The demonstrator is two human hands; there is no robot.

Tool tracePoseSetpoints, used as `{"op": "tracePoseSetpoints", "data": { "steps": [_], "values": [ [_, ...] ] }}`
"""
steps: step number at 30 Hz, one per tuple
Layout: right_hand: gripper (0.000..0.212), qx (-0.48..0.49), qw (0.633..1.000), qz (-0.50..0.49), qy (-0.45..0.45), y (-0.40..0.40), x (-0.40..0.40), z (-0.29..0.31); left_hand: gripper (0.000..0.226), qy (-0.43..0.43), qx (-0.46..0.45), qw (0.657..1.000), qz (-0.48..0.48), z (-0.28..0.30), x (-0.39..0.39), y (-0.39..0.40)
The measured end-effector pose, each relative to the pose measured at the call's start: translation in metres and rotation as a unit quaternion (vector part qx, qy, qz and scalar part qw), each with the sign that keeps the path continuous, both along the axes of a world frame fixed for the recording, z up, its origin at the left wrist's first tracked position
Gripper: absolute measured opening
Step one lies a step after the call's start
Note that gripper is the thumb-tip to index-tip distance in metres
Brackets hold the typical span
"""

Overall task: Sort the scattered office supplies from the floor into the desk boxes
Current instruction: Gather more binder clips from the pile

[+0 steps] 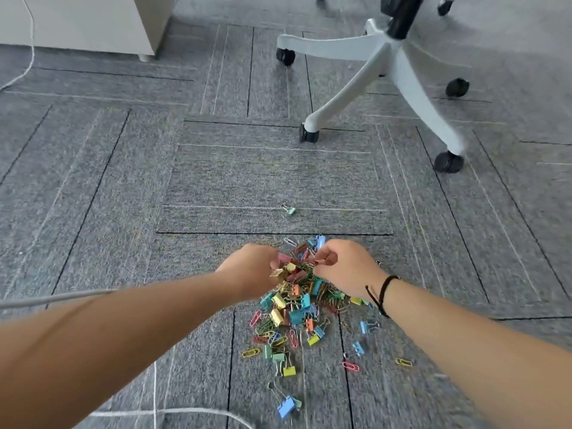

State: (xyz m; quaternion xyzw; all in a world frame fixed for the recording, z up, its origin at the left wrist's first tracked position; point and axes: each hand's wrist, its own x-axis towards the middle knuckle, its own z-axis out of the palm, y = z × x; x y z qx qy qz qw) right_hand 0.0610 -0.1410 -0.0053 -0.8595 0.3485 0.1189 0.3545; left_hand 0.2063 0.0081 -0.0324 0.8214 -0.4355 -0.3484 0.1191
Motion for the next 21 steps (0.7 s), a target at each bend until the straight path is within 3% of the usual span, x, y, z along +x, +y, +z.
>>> {"op": "tracePoseSetpoints", "data": {
  "steps": [5,8,10,13,15,18,21],
  "values": [
    [0.022,0.002,0.999,0.042,0.0,0.007,-0.012,-0.003,0.011,0.044,-0.024,0.998,0.043,0.006,0.011,0.002],
    [0.027,-0.019,0.996,0.087,-0.001,0.007,0.0,-0.008,0.012,0.152,-0.037,0.983,0.096,0.013,0.029,0.008],
    [0.028,-0.04,0.993,0.11,0.001,0.007,0.012,-0.009,0.027,0.296,-0.054,0.935,0.189,0.023,0.039,0.016],
    [0.031,-0.081,0.984,0.153,0.03,0.011,0.024,-0.009,0.047,0.516,-0.083,0.801,0.293,0.041,0.046,0.032],
    [0.031,-0.101,0.976,0.186,0.051,0.017,0.024,-0.01,0.048,0.595,-0.088,0.738,0.305,0.05,0.048,0.042],
    [0.026,-0.127,0.97,0.201,0.05,0.019,0.022,-0.011,0.046,0.655,-0.072,0.7,0.276,0.061,0.052,0.051],
    [0.016,-0.112,0.978,0.176,0.022,0.014,0.021,-0.007,0.049,0.679,-0.06,0.692,0.238,0.067,0.054,0.049]
  ]
}}
